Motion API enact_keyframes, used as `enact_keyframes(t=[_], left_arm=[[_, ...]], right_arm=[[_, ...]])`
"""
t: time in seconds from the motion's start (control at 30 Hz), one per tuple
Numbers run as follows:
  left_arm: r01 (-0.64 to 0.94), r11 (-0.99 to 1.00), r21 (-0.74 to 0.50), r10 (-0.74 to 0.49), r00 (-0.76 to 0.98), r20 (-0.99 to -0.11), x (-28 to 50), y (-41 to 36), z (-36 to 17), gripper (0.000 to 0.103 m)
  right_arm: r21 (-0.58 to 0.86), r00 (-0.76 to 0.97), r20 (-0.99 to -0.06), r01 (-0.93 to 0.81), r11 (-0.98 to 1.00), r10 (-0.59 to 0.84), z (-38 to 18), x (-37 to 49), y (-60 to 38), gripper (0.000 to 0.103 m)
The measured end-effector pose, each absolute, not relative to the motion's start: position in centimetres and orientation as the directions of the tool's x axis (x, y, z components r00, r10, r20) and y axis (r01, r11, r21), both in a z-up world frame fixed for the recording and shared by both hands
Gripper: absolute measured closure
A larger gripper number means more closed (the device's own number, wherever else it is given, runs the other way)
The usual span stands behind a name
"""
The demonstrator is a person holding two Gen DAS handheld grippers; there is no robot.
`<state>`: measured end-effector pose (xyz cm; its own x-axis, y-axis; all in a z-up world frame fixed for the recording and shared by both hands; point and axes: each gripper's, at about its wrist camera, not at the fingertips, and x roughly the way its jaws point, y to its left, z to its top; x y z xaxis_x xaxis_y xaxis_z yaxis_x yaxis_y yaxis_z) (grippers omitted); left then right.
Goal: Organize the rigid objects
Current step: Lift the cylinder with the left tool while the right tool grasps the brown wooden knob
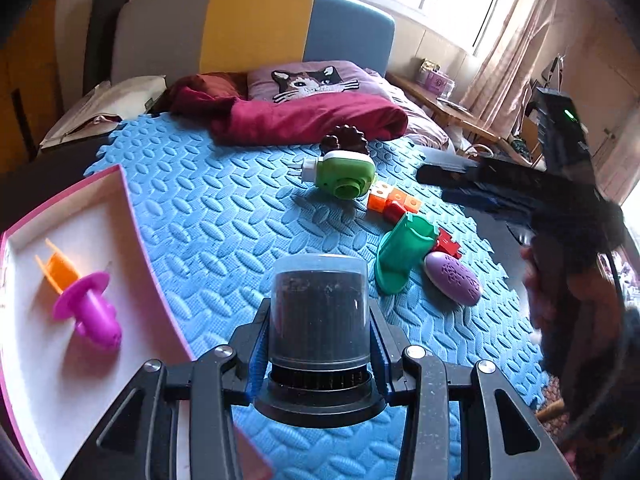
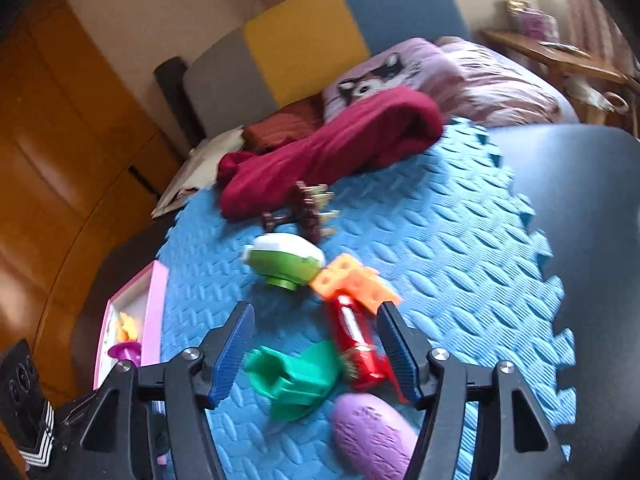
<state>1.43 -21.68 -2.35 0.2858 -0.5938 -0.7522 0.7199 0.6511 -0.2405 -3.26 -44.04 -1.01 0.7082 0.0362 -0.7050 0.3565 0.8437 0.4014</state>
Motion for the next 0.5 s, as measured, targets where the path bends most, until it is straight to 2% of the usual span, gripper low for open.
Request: enact_keyframes(t=[0.17, 0.23, 0.5], left_arm=[[0.703, 0.655, -0.279, -0.621, 0.29, -0.728, 1.4, -19.6, -1.6, 0.059], [0.699, 0.656, -0.285, -0.628, 0.296, -0.719, 1.4, -19.0, -1.3, 0.059], [0.673, 0.665, -0.322, -0.648, 0.306, -0.698, 2.1, -16.5, -0.6, 0.059]], right_arm=[[0.356, 0.673, -0.738, 0.322, 0.877, 0.052, 0.2, 1.3, -44.1, 0.037], [0.325, 0.648, -0.76, 0.317, 0.891, 0.047, 0.2, 3.2, -44.2, 0.02], [0.179, 0.527, -0.85, 0.295, 0.939, -0.004, -0.3, 9.7, -44.3, 0.018]])
